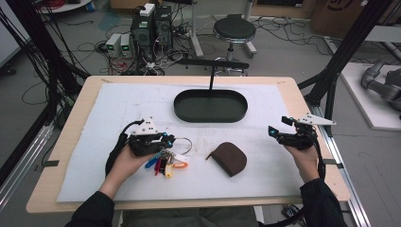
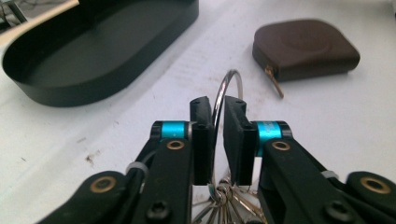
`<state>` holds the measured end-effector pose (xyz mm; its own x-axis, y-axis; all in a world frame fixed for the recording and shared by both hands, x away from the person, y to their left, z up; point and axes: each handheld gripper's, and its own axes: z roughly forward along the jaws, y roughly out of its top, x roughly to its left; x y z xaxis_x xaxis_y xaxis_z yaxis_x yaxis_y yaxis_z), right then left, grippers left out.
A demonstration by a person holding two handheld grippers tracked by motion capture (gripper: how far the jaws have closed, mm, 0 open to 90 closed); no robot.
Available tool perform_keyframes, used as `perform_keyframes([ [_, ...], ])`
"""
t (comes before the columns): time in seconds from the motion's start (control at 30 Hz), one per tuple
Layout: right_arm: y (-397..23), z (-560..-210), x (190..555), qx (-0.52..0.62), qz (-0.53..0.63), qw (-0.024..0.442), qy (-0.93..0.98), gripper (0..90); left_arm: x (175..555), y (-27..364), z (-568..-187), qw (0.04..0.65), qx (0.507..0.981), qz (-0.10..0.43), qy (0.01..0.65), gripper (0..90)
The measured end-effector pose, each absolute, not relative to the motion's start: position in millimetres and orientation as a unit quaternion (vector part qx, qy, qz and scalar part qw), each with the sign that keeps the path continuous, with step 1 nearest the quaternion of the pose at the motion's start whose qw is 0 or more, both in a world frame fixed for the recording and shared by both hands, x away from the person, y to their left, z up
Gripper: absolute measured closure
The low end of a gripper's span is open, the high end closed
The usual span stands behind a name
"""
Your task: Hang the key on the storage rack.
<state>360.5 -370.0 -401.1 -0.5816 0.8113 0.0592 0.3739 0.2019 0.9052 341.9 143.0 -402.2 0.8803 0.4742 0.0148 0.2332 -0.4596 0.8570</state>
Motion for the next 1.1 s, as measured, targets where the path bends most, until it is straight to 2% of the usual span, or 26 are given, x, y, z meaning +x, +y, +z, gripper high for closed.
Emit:
perform_keyframes([
  [0.53, -369.5, -401.2, 360.8, 0.400, 0.490, 0.219, 0.743, 20.2, 343.6, 146.8, -403.7, 0.468, 0.851, 0.125, 0.202, 86.1],
  [1.1, -370.2, -401.6, 362.2, 0.402, 0.489, 0.221, 0.742, 20.4, 338.7, 150.6, -379.3, 0.517, 0.819, 0.148, 0.201, 86.2],
])
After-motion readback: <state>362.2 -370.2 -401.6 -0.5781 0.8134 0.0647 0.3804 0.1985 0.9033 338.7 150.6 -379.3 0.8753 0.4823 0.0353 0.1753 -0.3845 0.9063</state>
